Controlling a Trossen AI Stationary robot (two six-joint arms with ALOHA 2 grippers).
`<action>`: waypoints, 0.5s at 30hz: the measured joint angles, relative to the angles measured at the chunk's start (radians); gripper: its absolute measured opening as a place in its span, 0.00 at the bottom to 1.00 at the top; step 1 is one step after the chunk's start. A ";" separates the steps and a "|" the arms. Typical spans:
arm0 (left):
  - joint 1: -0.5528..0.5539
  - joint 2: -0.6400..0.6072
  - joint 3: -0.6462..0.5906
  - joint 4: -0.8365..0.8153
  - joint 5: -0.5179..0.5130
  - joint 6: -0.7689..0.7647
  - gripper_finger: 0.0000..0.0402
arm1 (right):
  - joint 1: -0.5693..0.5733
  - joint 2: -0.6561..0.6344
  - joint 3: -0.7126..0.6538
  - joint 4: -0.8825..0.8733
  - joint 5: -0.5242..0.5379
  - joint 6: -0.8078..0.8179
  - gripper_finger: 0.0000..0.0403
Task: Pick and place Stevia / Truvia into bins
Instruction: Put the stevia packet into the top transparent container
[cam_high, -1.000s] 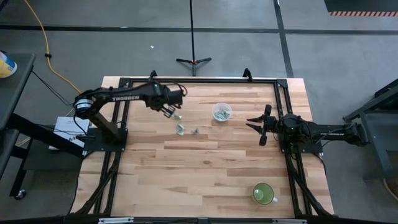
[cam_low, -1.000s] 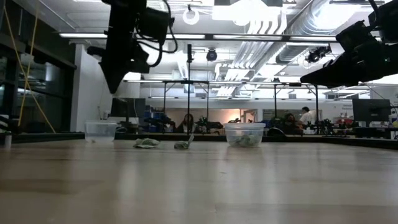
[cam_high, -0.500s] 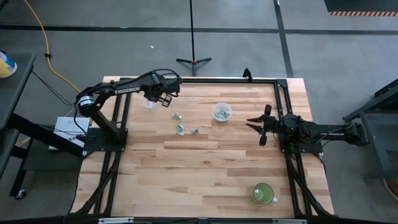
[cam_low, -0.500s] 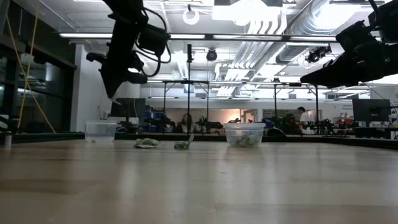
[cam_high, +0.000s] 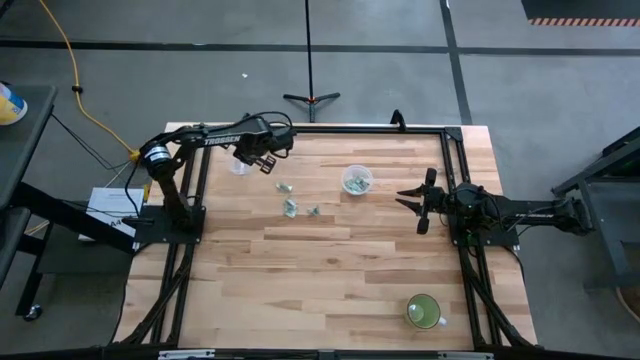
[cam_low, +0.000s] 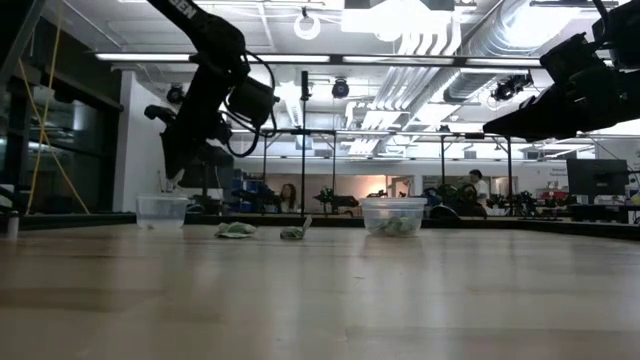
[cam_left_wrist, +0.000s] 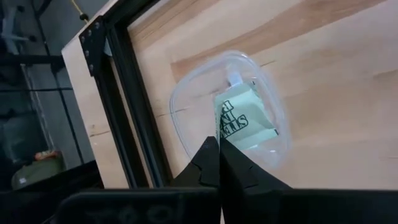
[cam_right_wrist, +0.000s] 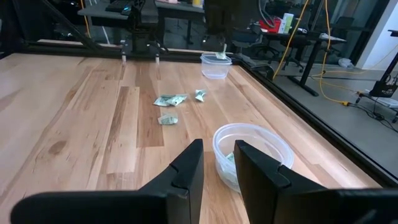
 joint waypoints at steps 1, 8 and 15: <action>0.003 0.000 0.000 0.000 0.000 0.000 0.06 | 0.000 0.000 0.000 0.000 0.000 0.000 0.20; 0.020 -0.001 0.000 -0.018 0.027 -0.001 0.11 | 0.000 0.000 0.000 -0.001 -0.004 0.000 0.20; 0.019 -0.001 0.000 -0.028 0.031 -0.001 0.23 | 0.000 0.000 0.000 -0.001 -0.004 0.005 0.20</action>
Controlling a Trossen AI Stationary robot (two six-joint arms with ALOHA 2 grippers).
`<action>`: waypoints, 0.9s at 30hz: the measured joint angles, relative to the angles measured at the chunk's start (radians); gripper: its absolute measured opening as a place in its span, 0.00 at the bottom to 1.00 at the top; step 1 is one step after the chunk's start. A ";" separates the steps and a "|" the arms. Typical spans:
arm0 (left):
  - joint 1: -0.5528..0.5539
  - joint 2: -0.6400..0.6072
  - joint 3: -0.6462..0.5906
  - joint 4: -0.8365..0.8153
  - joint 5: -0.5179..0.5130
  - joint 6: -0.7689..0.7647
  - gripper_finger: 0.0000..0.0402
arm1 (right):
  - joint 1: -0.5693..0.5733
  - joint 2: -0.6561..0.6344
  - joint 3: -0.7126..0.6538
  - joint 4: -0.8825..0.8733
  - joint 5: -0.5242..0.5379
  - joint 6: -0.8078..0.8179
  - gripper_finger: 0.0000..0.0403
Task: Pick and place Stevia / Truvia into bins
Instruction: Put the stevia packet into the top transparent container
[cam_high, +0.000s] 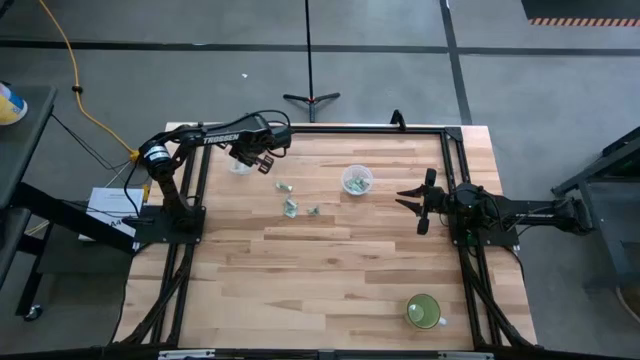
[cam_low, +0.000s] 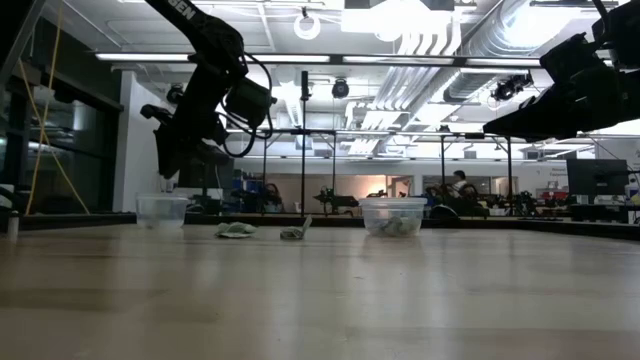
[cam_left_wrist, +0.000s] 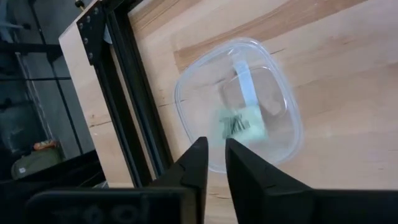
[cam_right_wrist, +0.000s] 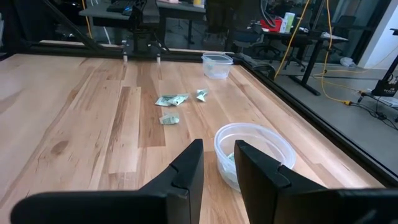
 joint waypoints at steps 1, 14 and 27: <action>0.000 0.000 0.000 0.001 0.000 0.001 0.25 | 0.000 0.000 0.000 0.000 0.000 0.000 0.20; -0.090 -0.055 0.002 0.229 0.171 0.258 0.35 | 0.000 0.000 0.000 0.001 0.000 -0.002 0.20; -0.310 0.074 0.001 0.492 0.344 0.766 0.36 | 0.000 0.000 0.000 0.001 0.000 -0.005 0.20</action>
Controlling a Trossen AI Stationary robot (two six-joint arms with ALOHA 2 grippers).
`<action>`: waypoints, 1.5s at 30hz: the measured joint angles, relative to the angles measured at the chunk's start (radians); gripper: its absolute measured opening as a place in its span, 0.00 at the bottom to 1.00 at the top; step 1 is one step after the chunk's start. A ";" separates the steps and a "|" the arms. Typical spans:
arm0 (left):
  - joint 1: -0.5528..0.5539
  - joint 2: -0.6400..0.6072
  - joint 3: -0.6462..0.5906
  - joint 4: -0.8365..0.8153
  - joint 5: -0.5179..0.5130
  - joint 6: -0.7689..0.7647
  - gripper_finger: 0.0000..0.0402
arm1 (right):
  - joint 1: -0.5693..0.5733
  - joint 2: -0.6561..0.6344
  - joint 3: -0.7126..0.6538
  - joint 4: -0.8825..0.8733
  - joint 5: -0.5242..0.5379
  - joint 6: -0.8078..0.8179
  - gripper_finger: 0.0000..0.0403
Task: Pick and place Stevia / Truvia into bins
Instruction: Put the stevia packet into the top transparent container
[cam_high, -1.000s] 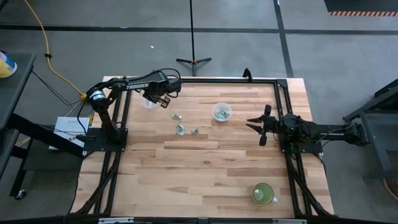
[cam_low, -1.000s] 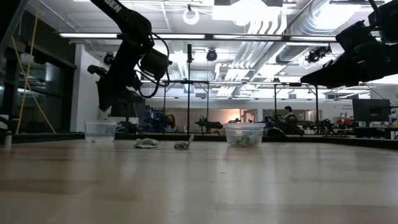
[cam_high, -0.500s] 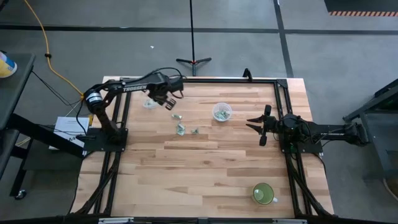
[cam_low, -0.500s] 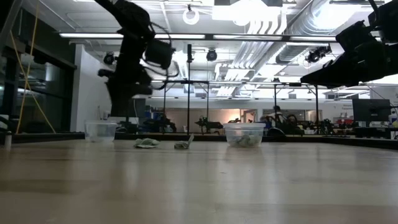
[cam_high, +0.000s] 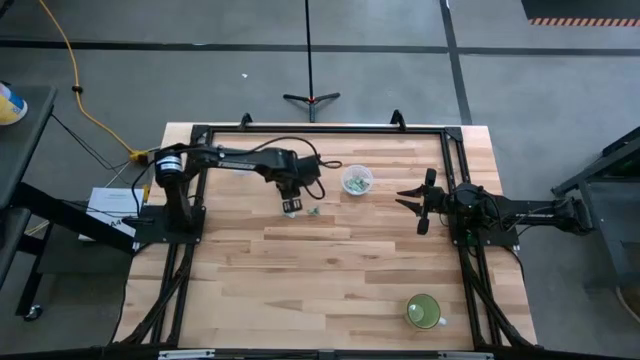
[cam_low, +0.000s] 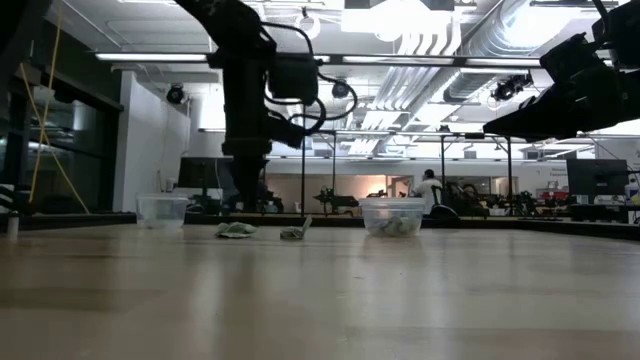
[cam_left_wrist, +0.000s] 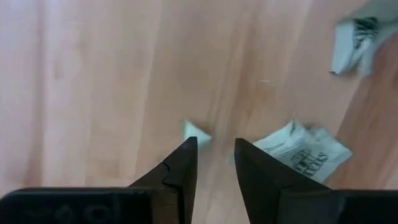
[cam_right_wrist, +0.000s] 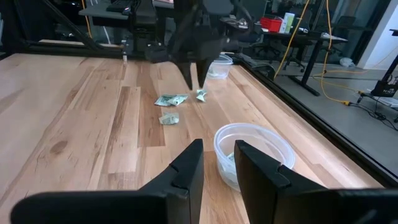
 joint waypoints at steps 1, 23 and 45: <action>0.002 0.007 0.000 0.000 0.017 0.011 0.36 | 0.000 0.000 0.000 0.000 0.000 0.000 0.20; 0.105 0.063 0.001 -0.010 0.084 0.133 0.36 | 0.000 0.013 0.000 0.000 0.000 0.000 0.20; 0.098 0.118 0.002 -0.038 0.048 0.242 0.36 | 0.000 0.019 0.000 0.000 0.000 0.000 0.20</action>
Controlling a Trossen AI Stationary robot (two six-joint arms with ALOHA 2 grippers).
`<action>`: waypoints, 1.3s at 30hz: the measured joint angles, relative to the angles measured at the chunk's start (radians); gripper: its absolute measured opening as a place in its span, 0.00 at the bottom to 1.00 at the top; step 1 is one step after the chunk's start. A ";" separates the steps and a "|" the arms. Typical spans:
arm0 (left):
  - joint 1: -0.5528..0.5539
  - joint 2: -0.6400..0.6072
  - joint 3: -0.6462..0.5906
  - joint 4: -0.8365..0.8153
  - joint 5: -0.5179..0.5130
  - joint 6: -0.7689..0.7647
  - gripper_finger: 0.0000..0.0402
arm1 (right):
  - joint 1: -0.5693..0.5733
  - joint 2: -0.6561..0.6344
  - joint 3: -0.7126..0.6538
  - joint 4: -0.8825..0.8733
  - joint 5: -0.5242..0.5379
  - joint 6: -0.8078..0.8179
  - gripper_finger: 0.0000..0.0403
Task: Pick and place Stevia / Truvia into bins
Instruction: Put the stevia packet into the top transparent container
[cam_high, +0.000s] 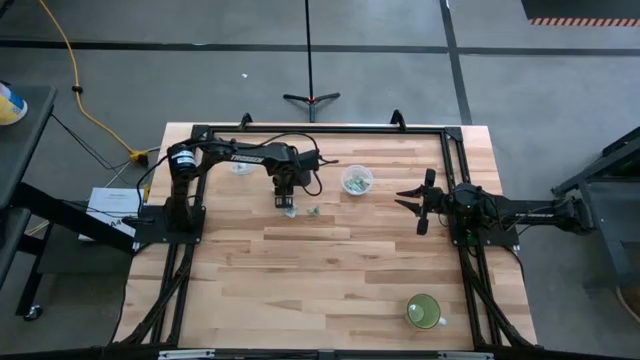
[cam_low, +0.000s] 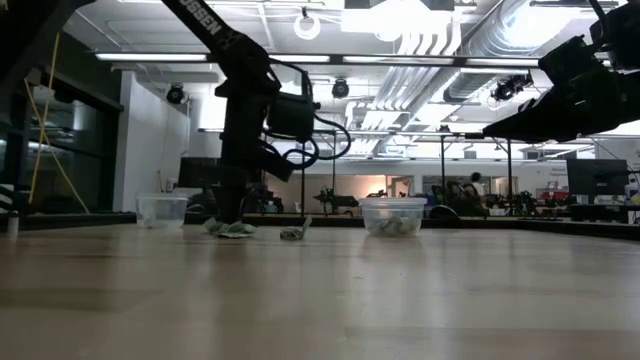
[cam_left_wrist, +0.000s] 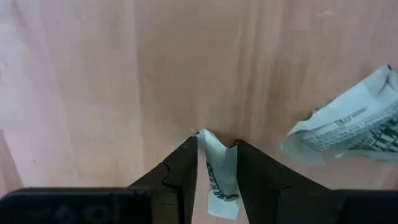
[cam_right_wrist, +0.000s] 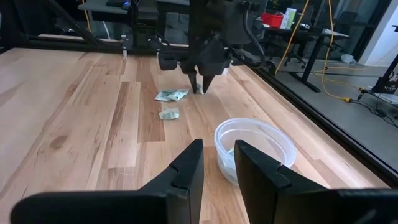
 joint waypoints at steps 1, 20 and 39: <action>0.001 0.001 0.000 -0.001 0.003 0.007 0.36 | 0.000 0.002 0.000 0.000 0.001 0.000 0.20; 0.001 0.010 0.113 -0.277 -0.219 -0.019 0.09 | 0.000 0.007 0.000 0.001 0.001 0.000 0.20; 0.107 0.008 0.168 -0.529 -0.363 -0.152 0.09 | 0.000 0.007 0.000 0.001 0.001 0.000 0.20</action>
